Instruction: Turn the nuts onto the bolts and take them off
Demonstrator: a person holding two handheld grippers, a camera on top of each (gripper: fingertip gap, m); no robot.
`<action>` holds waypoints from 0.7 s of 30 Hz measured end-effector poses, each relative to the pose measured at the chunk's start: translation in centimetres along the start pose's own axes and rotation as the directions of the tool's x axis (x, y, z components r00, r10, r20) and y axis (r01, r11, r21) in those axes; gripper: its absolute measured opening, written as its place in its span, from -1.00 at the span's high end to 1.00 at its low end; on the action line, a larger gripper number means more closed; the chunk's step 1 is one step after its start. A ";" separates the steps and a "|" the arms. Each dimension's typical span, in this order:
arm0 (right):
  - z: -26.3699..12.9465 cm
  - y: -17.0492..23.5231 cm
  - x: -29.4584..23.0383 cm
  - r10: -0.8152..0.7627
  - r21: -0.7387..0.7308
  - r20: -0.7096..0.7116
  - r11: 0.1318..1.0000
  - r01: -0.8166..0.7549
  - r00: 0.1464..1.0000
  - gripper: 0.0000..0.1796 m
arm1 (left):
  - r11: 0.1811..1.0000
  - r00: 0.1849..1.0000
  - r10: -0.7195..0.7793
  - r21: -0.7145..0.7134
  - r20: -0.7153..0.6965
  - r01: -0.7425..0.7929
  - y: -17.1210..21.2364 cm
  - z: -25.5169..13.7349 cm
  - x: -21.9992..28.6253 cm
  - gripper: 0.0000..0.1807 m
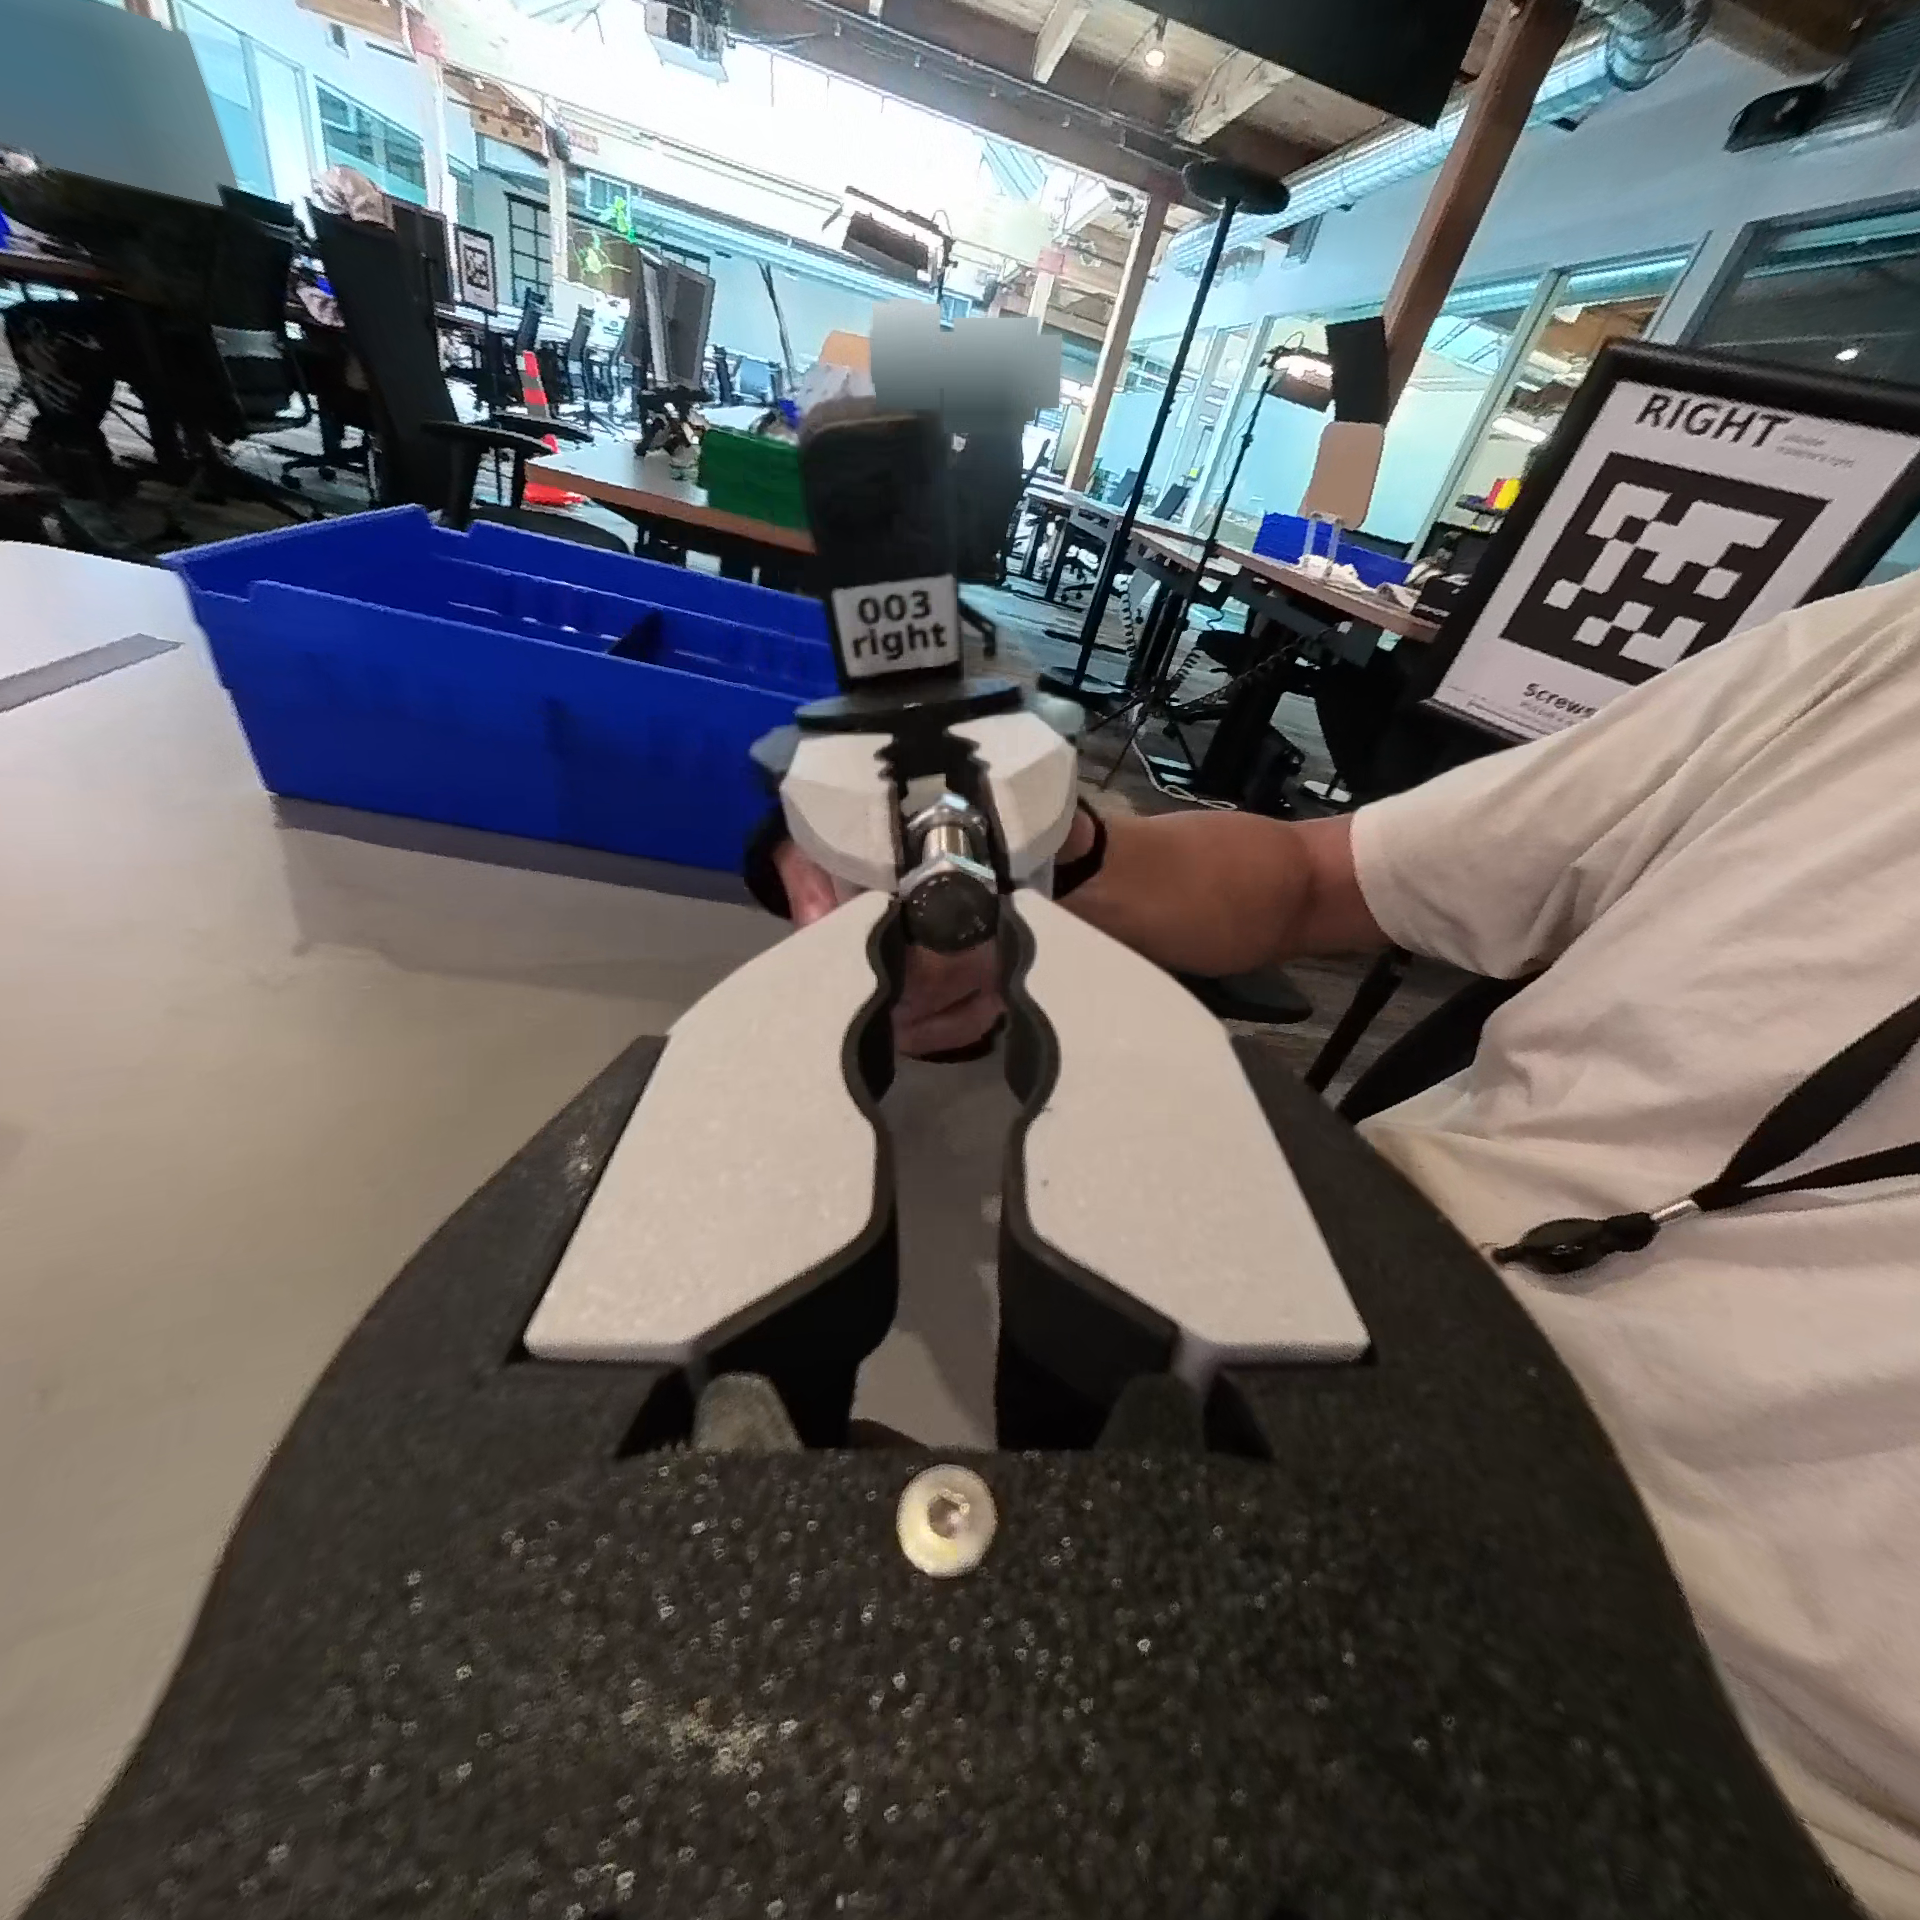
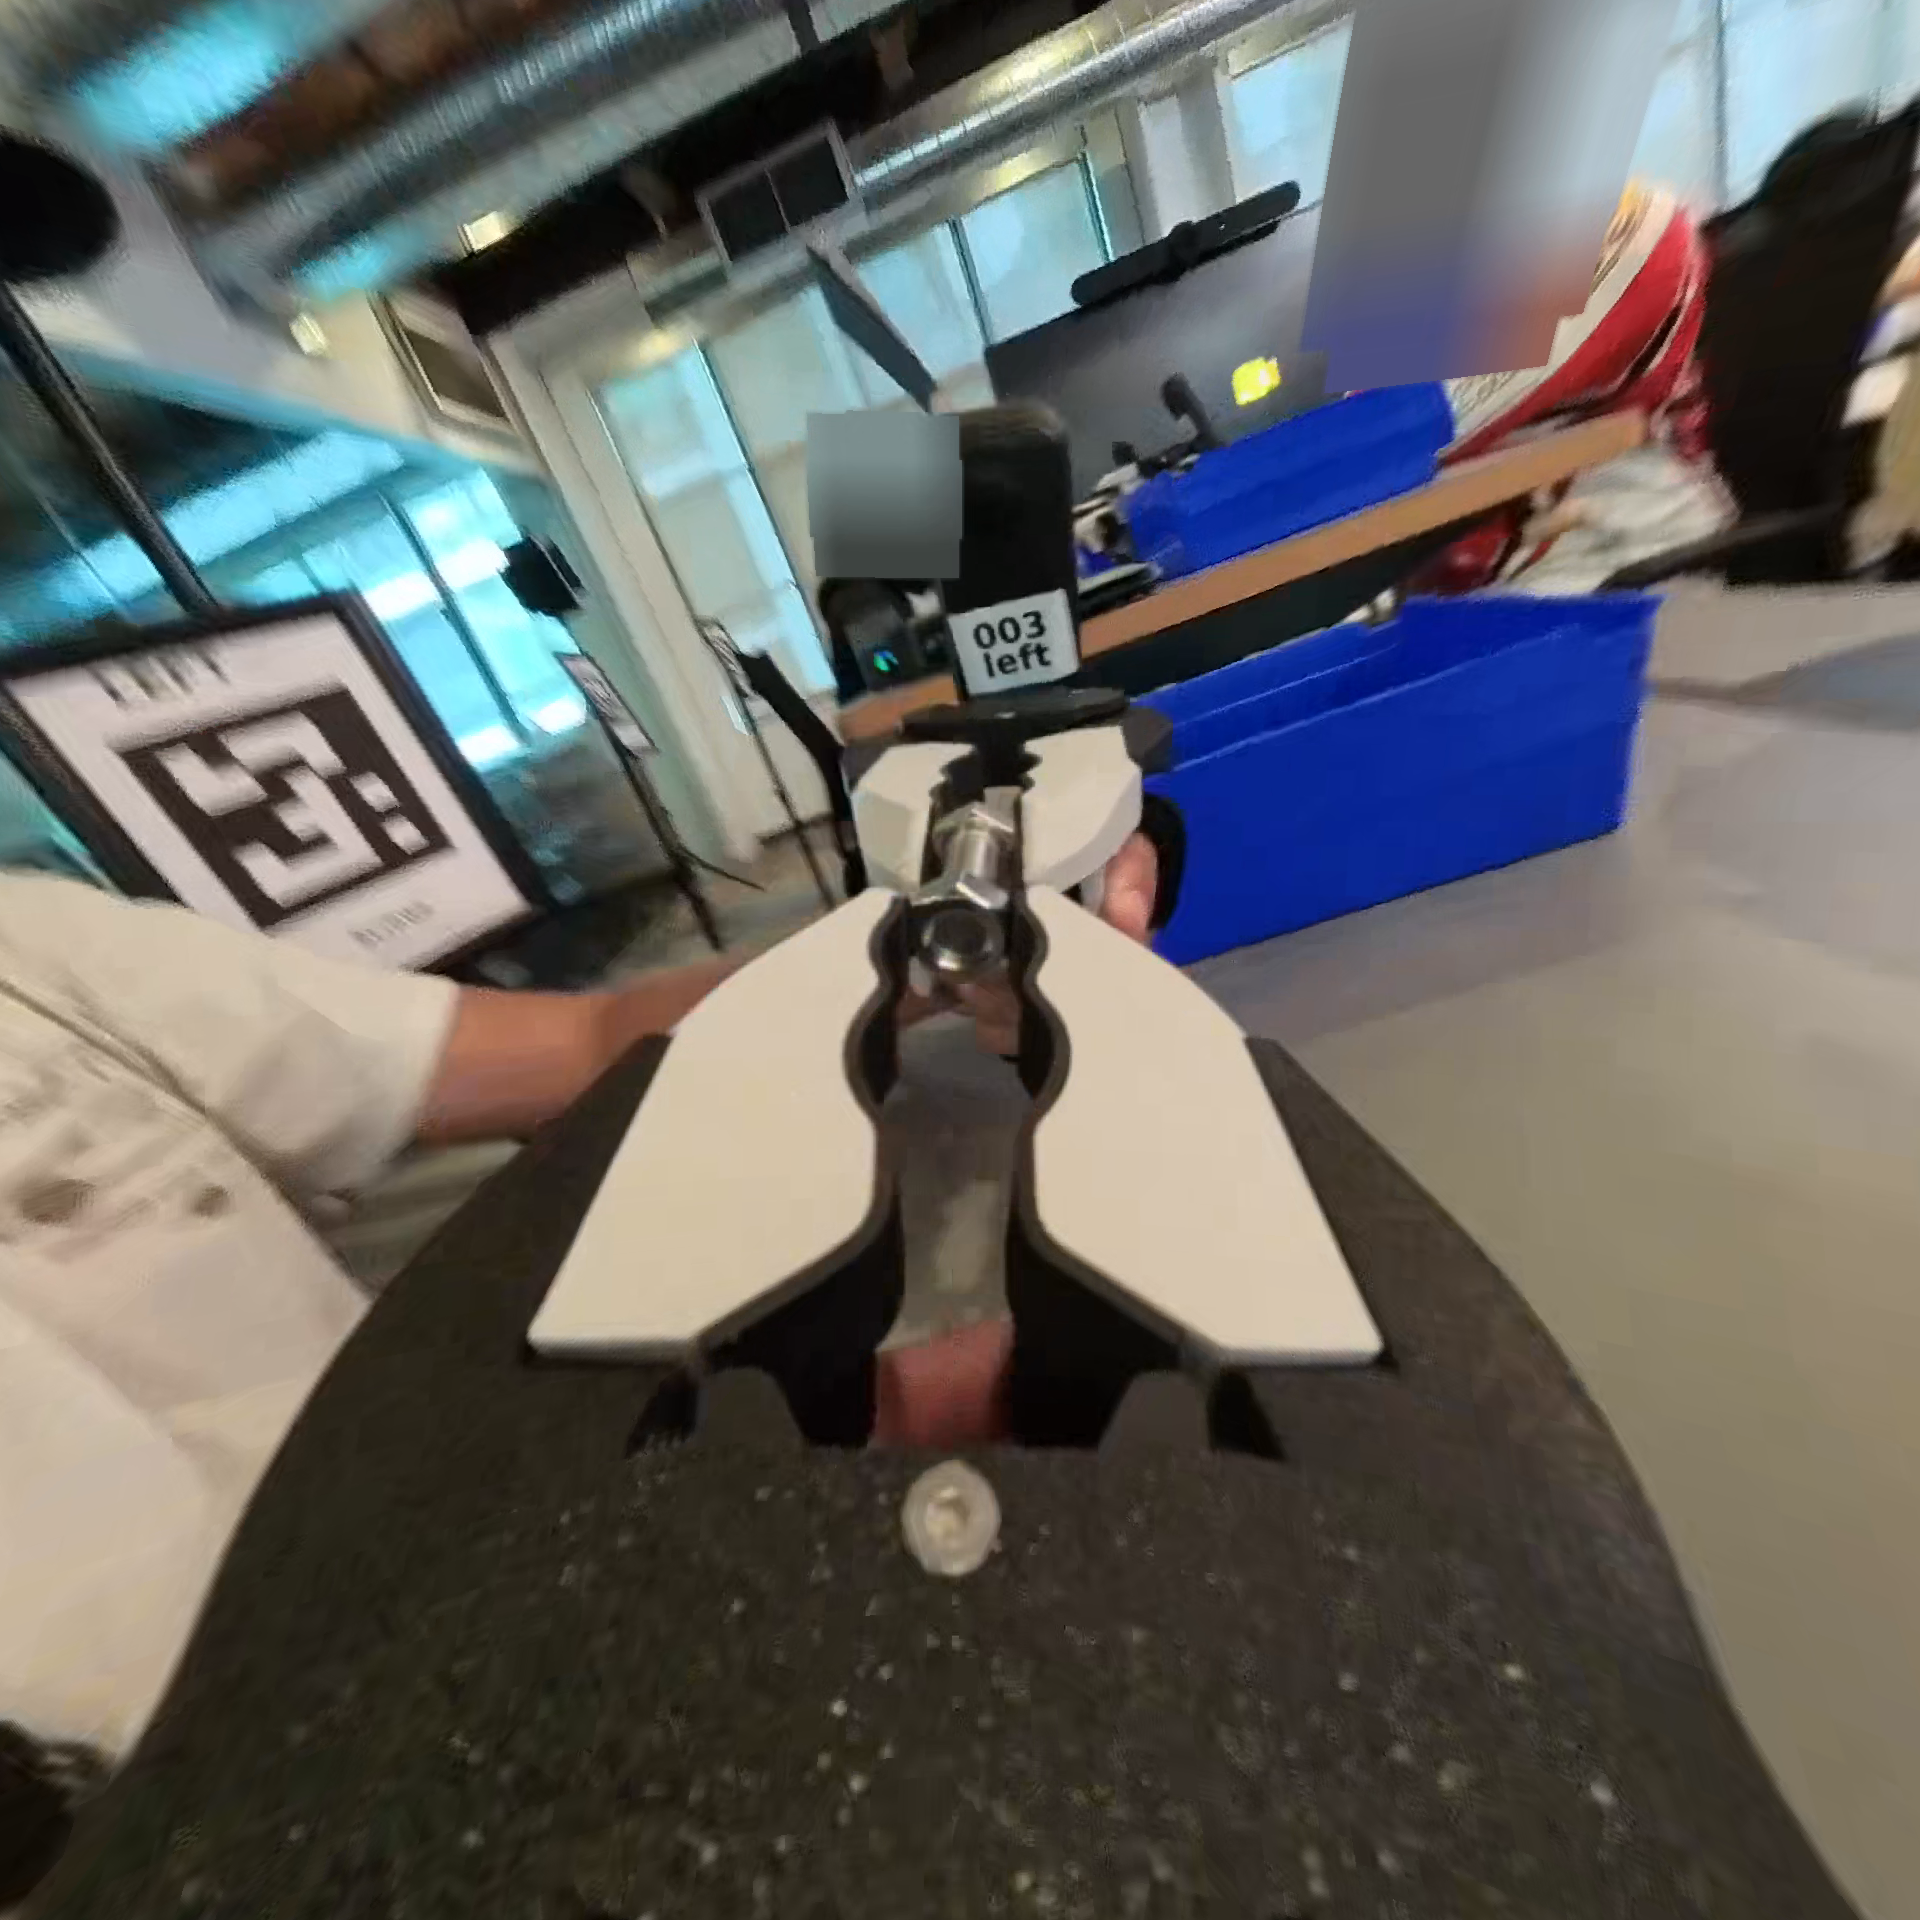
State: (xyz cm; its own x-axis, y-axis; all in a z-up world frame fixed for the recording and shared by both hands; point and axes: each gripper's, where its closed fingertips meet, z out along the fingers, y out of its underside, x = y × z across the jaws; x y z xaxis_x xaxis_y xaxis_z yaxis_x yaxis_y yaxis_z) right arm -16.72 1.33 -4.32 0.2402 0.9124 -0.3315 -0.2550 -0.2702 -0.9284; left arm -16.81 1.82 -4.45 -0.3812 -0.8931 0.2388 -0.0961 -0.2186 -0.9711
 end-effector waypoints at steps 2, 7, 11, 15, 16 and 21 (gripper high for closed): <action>0.0 0.2 -0.3 -0.210 -0.046 -0.046 0.977 0.208 0.977 0.79 | 1.000 0.999 -0.012 0.003 -0.031 0.012 0.0 0.0 0.4 0.82; -0.3 0.8 -0.5 -0.644 -0.151 -0.124 0.765 0.627 0.755 0.80 | 0.999 0.997 -0.038 -0.016 -0.071 0.037 0.3 0.3 1.0 0.82; -0.6 1.0 -0.1 -0.918 -0.285 -0.147 0.396 0.873 0.369 0.80 | 0.998 0.996 -0.056 -0.042 -0.075 0.053 0.7 0.4 1.0 0.82; -1.0 1.0 0.3 -0.983 -0.444 -0.097 -0.095 0.891 -0.154 0.80 | 0.996 0.996 -0.065 -0.066 -0.064 0.060 1.2 0.6 0.8 0.82; -1.0 1.0 0.2 -0.970 -0.458 -0.085 -0.165 0.874 -0.228 0.80 | 0.996 0.995 -0.068 -0.065 -0.072 0.064 1.2 0.6 0.9 0.82; -1.1 1.0 0.1 -0.951 -0.493 -0.117 -0.194 0.848 -0.285 0.80 | 0.997 0.995 -0.062 -0.056 -0.073 0.058 1.1 0.7 1.0 0.82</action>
State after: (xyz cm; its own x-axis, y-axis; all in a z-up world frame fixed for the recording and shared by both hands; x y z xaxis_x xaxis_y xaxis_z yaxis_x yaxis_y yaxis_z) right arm -15.90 0.79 -5.42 0.2837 -0.0392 0.9581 0.7149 0.6746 -0.1841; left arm -16.63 0.45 -5.25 -0.4402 -0.8469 0.2984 -0.1696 -0.2479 -0.9538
